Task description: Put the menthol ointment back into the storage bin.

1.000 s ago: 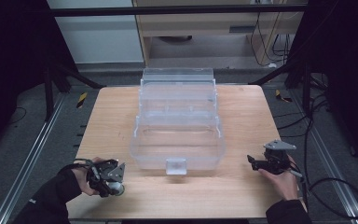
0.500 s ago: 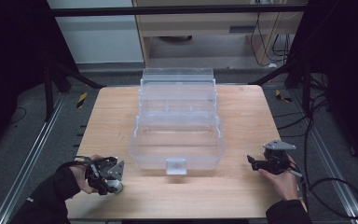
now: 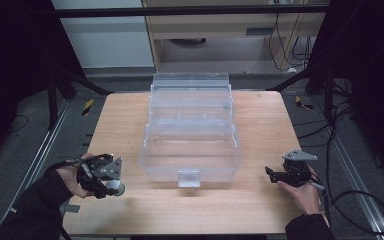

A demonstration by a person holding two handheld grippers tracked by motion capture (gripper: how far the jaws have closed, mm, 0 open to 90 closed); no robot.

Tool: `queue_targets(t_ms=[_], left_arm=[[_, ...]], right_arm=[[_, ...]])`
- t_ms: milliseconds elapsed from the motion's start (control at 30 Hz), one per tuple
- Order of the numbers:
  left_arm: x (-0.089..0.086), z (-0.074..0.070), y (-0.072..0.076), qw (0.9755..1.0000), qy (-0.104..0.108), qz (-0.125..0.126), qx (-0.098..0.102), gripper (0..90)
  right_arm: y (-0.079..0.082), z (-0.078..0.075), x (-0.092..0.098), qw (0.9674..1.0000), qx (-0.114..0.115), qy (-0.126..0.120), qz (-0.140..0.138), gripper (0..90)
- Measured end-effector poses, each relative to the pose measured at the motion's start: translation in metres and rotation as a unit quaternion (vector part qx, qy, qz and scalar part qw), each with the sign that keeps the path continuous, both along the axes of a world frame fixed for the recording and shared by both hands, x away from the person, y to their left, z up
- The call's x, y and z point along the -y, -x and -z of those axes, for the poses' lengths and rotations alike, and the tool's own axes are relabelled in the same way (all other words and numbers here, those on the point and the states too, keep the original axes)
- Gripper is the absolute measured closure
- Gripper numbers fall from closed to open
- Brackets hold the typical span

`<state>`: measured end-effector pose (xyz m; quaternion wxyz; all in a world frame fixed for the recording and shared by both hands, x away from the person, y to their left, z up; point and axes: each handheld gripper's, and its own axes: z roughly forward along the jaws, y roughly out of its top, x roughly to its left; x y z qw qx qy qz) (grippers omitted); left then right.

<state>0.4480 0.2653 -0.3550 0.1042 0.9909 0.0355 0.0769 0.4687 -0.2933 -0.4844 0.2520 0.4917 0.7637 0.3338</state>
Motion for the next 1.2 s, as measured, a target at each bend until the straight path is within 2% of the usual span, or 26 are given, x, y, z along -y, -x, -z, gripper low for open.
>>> queue_targets(t_ms=[200,233,367,500,867,967,1200], left_arm=[[-0.001,-0.017,-0.004,0.9999,0.005,-0.009,0.009,50.1],[-0.002,-0.023,-0.005,0.9999,0.007,-0.01,0.012,50.2],[-0.002,-0.031,-0.009,0.9997,0.009,-0.015,0.017,50.2],[0.003,-0.047,-0.018,0.9995,0.013,-0.017,0.024,50.2],[0.016,-0.061,-0.033,0.9994,0.013,-0.027,0.016,50.2],[0.022,-0.065,-0.041,0.9993,0.02,-0.028,0.013,50.2],[0.032,-0.071,-0.048,0.9994,0.024,-0.021,0.015,50.2]], right_arm=[[0.0,0.0,0.0,1.0,-0.001,0.001,0.0,17.5],[0.0,0.0,0.0,1.0,-0.003,-0.001,0.0,17.5],[0.0,0.0,0.0,1.0,-0.003,-0.001,0.0,17.6],[0.0,0.0,0.0,1.0,-0.003,-0.002,0.001,17.7],[0.0,0.0,0.0,1.0,-0.001,0.0,-0.002,17.8],[0.0,0.0,0.0,1.0,-0.002,0.0,-0.002,17.9],[0.0,0.0,0.001,1.0,-0.002,0.0,-0.003,18.0]])
